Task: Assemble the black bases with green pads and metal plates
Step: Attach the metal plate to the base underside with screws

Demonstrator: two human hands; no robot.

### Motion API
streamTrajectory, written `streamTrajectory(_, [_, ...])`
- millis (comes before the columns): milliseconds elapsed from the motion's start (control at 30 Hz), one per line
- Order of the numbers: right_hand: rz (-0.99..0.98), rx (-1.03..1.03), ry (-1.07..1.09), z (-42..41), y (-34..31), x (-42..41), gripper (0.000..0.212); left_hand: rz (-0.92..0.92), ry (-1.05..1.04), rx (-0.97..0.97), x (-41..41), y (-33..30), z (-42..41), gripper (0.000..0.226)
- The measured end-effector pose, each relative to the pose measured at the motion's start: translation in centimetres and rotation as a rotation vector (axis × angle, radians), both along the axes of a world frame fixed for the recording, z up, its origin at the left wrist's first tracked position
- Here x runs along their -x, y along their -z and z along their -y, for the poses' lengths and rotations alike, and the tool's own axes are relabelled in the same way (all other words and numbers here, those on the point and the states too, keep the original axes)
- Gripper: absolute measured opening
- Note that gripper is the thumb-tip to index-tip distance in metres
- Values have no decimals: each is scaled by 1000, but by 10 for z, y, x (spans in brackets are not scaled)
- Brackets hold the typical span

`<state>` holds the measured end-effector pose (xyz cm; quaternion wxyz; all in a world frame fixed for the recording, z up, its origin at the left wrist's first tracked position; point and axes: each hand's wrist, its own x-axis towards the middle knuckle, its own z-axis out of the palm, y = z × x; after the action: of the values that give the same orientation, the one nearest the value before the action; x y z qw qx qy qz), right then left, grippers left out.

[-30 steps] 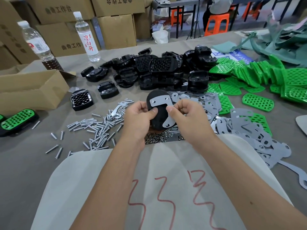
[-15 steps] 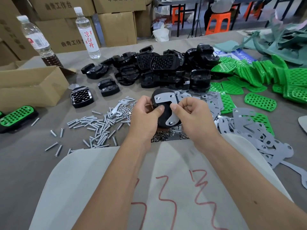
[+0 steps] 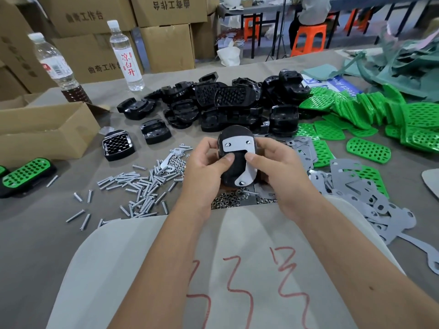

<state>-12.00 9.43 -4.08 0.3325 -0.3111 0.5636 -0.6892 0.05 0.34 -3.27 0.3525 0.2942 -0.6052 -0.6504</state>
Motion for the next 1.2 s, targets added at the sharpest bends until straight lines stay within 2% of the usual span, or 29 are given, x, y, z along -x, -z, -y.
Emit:
streamTrajectory(133, [71,39,-23,-1,-1,4,18,22,21,84,1,2,0,18])
streamTrajectory(267, [53,63,-29,1,2,5,21,-7,-47,153,2,6,0,18])
streamTrajectory(533, [88,17,-104,-2,2,9,21,-52,-57,208,2,7,0,21])
streamTrajectory(700, [73,22,-78,-2,1,8,20,-38,-33,239,1,6,1,21])
streamTrajectory(800, [82,-3,-51,-2,0,5,21,4,16,219,-3,4,5,12])
streamTrajectory(867, [66,-12,-28,-1,0,5,21,25,61,177,-5,2,5,20])
streamTrajectory(1000, [11,-8,-22,-1,1,3,16,27,1,206,-6,3,6,8])
streamTrajectory(1200, [-22,47,13,-1,1,0,16,-27,51,75,-6,3,7,7])
